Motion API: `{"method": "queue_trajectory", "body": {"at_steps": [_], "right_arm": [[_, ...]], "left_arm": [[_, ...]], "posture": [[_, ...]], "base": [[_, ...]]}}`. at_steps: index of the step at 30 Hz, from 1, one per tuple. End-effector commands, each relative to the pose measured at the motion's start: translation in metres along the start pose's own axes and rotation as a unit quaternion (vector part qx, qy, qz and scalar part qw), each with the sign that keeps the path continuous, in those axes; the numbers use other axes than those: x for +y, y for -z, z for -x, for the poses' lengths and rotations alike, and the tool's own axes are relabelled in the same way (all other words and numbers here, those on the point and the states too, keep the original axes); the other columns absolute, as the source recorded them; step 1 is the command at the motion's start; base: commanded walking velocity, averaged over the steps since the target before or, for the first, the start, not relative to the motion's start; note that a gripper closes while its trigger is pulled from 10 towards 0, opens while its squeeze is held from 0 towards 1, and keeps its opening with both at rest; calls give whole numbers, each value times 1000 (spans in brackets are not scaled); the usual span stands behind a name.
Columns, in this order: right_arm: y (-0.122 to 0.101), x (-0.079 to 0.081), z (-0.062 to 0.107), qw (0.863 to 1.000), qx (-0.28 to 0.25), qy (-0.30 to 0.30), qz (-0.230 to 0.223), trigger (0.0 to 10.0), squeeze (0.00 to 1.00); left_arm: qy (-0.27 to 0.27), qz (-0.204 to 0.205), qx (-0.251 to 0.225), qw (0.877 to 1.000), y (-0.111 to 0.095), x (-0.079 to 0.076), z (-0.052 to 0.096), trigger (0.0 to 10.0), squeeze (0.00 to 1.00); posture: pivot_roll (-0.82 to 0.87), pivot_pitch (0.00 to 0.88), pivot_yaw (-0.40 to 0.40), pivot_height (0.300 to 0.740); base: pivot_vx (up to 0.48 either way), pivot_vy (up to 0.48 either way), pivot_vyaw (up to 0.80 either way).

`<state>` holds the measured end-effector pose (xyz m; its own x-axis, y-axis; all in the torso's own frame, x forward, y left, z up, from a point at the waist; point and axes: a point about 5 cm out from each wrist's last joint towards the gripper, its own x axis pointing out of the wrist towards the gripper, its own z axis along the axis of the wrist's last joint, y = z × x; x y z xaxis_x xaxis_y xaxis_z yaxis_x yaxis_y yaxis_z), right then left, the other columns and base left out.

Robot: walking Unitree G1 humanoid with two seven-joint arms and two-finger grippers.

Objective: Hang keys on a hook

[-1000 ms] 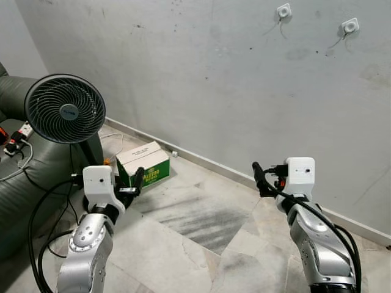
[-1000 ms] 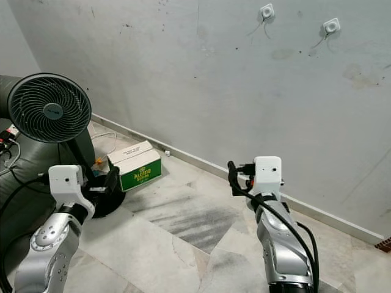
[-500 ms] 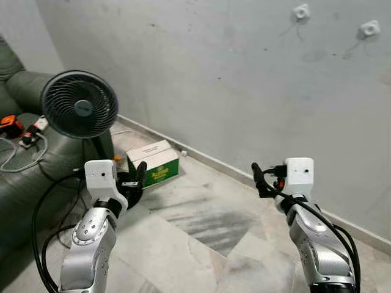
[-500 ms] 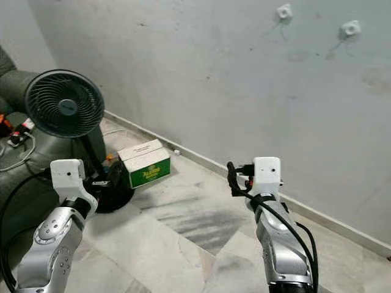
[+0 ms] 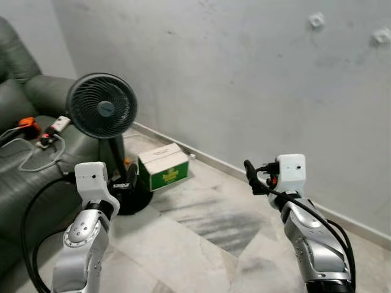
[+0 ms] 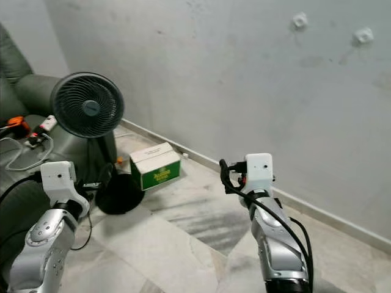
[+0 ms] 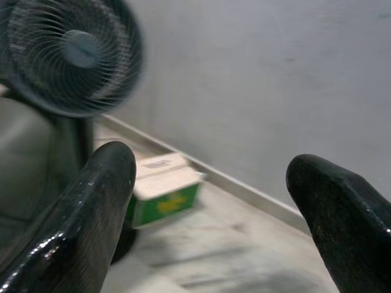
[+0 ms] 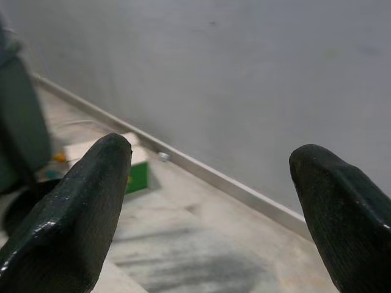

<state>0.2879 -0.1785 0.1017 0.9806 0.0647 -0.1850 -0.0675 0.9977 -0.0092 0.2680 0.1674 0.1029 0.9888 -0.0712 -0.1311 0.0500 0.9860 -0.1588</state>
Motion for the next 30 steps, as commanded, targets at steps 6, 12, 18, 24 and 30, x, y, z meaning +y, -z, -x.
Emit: {"method": "queue_trajectory", "body": {"at_steps": [6,12,18,24,30], "right_arm": [[-7,9,-2,1000,-14,-14,-5,10000,0],[-6,9,-2,1000,-13,-15,-7,10000,0],[-5,10,-2,1000,-11,-15,-10,10000,0],[-5,10,-2,1000,-10,-21,-12,10000,0],[-4,11,-2,1000,-4,-25,-9,10000,0]], "left_arm": [[-10,-11,0,1000,-4,9,0,10000,0],[-8,-13,4,1000,-4,8,0,10000,0],[-4,-15,0,1000,-7,5,-3,10000,0],[-3,-19,-9,1000,-10,3,-3,10000,0],[-1,-17,-14,1000,-12,2,-4,10000,0]], "posture": [[-4,0,1,740],[-2,0,2,740],[-2,0,2,740],[-1,0,-1,740],[3,0,-6,740]], "base": [[0,422,0],[0,421,0],[0,197,0],[0,0,0],[0,0,0]]}}
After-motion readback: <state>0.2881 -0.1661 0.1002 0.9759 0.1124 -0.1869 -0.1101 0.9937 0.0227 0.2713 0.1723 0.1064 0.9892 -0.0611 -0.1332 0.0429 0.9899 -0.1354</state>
